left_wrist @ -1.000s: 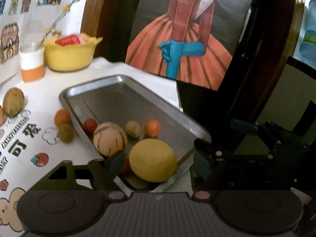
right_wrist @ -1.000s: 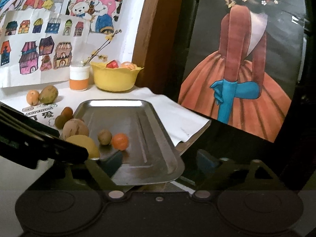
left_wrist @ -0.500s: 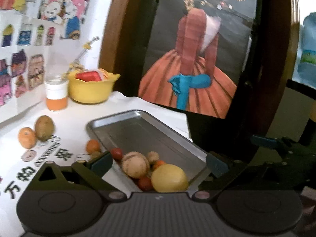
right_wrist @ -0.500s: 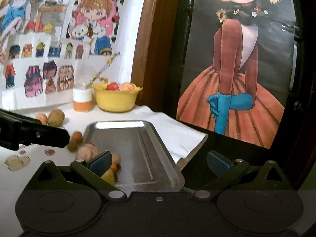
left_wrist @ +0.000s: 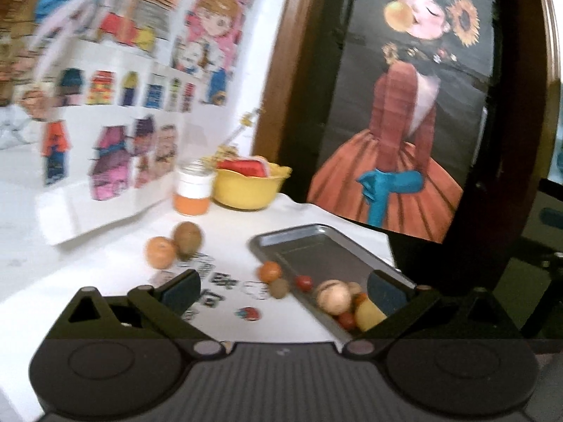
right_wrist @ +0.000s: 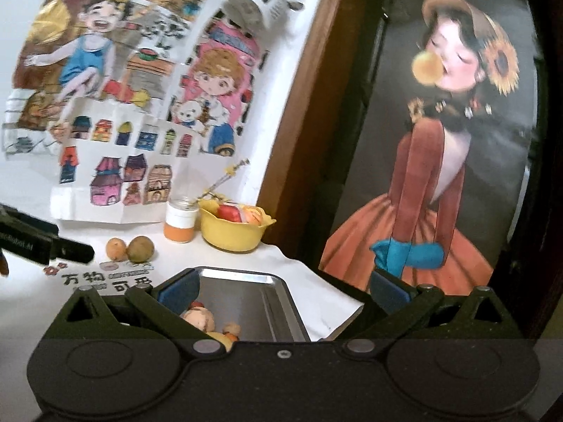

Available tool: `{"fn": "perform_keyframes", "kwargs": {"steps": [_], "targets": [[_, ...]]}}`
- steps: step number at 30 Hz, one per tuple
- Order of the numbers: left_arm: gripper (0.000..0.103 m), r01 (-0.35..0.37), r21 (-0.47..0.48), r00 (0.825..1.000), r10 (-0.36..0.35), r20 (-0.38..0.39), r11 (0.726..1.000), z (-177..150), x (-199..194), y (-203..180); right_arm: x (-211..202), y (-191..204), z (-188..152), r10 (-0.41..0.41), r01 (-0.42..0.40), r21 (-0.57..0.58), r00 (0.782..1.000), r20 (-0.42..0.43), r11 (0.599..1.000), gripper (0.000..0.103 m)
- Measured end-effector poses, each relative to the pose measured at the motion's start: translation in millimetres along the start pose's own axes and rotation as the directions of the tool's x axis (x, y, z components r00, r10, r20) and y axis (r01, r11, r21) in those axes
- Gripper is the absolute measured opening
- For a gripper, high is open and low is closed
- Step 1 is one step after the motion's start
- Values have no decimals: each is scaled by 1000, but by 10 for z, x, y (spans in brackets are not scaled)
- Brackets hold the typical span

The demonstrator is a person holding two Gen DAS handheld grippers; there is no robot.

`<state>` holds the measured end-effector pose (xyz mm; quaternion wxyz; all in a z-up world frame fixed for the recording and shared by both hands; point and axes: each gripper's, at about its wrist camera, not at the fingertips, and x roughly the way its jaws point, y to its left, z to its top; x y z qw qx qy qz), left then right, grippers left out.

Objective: Organize fruits
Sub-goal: 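Withdraw both tools from the tray and move toward the remaining oranges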

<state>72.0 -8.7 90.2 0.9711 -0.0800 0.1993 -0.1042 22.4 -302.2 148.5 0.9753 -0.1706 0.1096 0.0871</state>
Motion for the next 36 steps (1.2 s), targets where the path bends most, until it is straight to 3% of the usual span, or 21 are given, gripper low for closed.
{"fn": "perform_keyframes", "kwargs": {"steps": [11,18,25,30,36], "targets": [[103,-83,-16,995,84,52,996,-27,-553,536,-790,246,414,83,-78,-66,993,79,995,102],[103,-119,-1,988,119,100,993,122,-632,688,-828,265,844,111,-87,-169,984,136,982,102],[103,-152,-12,982,153,107,988,300,-447,862,-302,389,1187,237,-206,-202,961,141,957,102],[103,-173,-1,982,172,80,985,404,-185,999,383,621,1348,364,-343,-199,928,79,918,102],[103,-177,-5,984,177,25,984,445,181,1159,1241,878,1287,447,-445,-144,894,-14,884,102]]}}
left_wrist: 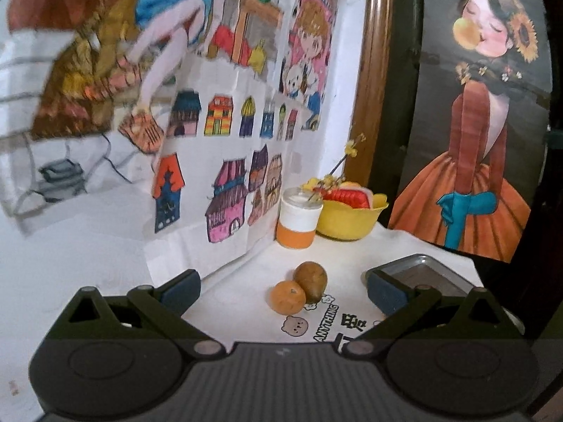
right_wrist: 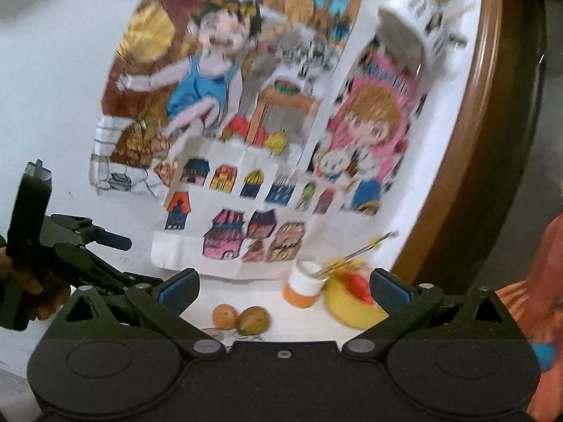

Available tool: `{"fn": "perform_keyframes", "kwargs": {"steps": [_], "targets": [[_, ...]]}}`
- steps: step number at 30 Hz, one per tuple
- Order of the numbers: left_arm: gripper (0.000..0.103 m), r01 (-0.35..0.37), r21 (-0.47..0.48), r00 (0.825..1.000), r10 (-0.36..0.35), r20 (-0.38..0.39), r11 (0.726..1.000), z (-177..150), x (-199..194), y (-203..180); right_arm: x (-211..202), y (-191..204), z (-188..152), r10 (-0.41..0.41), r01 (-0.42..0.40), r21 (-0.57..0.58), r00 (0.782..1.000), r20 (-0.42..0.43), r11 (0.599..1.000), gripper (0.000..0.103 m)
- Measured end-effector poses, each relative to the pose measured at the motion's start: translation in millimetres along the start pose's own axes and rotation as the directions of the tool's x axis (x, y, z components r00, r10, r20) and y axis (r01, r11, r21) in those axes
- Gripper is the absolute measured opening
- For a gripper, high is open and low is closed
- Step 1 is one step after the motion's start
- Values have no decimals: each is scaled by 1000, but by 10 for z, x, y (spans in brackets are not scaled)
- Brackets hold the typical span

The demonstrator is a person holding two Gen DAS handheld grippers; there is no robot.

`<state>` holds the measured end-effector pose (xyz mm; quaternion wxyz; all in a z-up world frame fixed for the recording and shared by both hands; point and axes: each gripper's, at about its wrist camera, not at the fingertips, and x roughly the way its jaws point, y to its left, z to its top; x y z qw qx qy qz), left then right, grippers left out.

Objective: Organize fruits
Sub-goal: 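Withdraw both tools from the tray and move toward the remaining oranges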

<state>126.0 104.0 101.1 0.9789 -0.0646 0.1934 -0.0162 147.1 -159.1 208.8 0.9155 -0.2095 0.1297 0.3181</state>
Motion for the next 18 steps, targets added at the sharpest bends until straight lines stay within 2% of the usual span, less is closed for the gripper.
{"fn": "perform_keyframes", "kwargs": {"steps": [7,12,18], "targets": [[103,10,7,997,-10,-80,1000,-61,487,49,797,-116,-448,33,-34,-13,992,-125,999,102],[103,26,21,990,-23,-137,999,-126,868,52,1237,-230,-824,88,-80,45,973,-213,996,102],[103,50,50,979,-39,-199,997,-205,1326,-18,1615,-313,-1154,143,-120,100,950,-278,988,101]]}}
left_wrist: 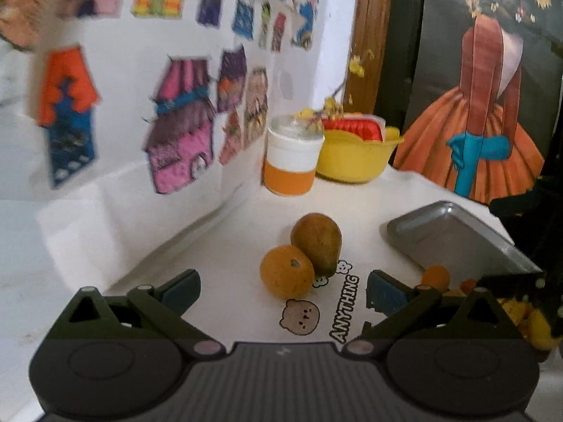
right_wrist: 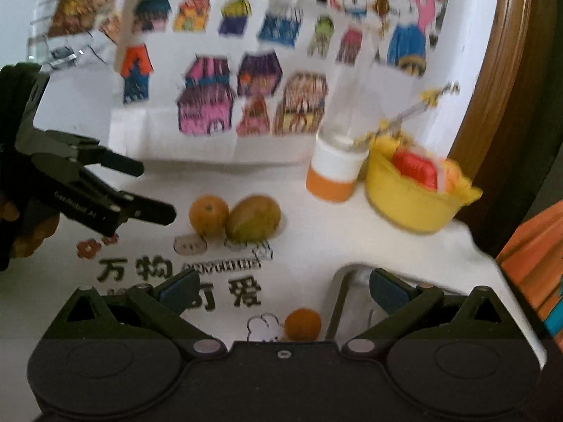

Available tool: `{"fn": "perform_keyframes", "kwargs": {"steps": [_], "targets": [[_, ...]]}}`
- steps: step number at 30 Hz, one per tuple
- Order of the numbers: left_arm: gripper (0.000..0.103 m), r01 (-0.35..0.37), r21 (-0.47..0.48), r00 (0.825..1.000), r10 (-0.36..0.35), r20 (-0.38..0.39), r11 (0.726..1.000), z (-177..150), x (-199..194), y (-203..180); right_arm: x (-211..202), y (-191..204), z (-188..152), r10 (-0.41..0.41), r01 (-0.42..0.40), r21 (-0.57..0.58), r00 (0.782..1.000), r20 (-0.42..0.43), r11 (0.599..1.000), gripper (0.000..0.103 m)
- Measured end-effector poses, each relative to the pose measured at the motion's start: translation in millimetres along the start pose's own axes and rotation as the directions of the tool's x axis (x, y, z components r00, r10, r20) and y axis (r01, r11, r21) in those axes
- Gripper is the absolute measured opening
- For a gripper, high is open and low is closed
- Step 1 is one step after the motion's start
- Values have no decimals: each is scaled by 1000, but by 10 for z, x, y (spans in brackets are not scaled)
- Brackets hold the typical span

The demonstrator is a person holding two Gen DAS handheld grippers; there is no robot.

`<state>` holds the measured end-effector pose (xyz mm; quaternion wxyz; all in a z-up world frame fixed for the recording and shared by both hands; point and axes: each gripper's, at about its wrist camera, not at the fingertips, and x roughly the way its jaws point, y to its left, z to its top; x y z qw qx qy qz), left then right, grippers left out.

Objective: Organize fruits
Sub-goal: 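Withdraw both tools from the tray and move toward the remaining oranges, then grasp the large orange with the left tool while the right tool grasps a small orange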

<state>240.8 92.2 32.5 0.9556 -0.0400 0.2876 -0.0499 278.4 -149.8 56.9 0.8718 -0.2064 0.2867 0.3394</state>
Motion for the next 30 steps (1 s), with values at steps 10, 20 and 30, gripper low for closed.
{"fn": "perform_keyframes", "kwargs": {"steps": [10,20,30], "targets": [[103,18,26,998,-16,-54,999,42,463,-72,411,-43,-193,-19,15,-36,993,-113,999,80],[88,26,11,997,-25,-69,1000,63,589,-56,532,-3,-208,-44,34,-64,987,-155,997,59],[68,38,-10,995,-39,-94,999,54,682,-53,601,30,-221,-61,47,-83,981,-182,995,42]]}}
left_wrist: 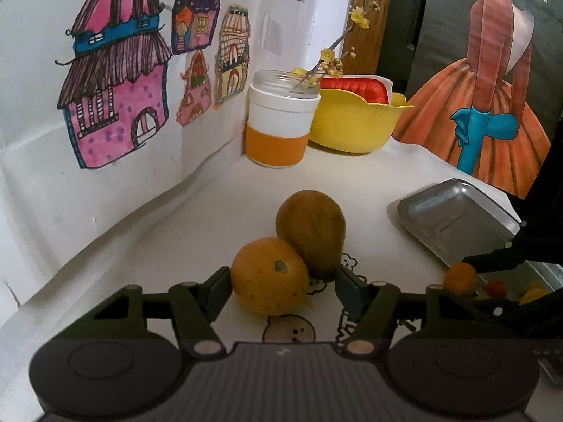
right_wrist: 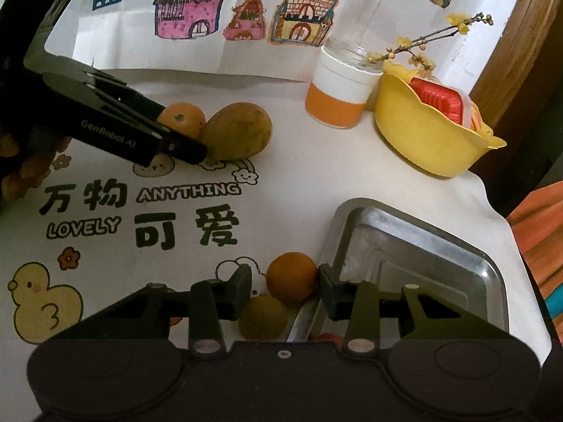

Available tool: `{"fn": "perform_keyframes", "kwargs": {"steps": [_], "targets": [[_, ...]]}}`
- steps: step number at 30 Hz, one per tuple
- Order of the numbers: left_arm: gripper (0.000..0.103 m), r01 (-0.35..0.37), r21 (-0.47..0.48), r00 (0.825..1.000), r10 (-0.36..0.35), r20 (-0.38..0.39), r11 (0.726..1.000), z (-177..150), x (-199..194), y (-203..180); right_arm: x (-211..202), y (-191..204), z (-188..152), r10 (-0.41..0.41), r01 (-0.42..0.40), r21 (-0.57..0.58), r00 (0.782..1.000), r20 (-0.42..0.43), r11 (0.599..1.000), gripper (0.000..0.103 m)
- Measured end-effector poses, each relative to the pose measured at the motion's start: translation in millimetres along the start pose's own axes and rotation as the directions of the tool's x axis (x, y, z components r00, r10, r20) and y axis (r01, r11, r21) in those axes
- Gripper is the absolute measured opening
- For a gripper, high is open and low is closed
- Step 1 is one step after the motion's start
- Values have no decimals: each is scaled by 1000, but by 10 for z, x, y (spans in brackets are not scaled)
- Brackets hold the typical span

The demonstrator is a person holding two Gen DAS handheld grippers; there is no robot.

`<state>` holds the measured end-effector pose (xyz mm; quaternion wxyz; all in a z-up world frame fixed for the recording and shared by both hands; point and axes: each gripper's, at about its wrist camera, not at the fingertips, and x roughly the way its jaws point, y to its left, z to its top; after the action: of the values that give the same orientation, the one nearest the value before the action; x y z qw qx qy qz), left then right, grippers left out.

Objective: Organize fruits
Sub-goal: 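Grasp the large orange with the left tool while the right tool grasps a small orange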

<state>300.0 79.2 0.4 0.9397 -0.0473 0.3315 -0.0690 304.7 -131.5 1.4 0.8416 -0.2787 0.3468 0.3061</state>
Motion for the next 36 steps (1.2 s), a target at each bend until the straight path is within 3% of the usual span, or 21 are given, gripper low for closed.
{"fn": "perform_keyframes", "kwargs": {"steps": [7,10,36], "targets": [[60,-10,-2,1000,10,11,1000,-11,-36,-10,-16,17,0,-4,4,-8,1000,9,1000,36],[49,-11,-14,1000,11,8,1000,-30,-63,-8,-25,43,-8,-6,6,-25,1000,8,1000,34],[50,148,62,986,-143,-84,987,-278,-345,-445,-277,356,-101,90,-86,-89,995,41,992,34]]}}
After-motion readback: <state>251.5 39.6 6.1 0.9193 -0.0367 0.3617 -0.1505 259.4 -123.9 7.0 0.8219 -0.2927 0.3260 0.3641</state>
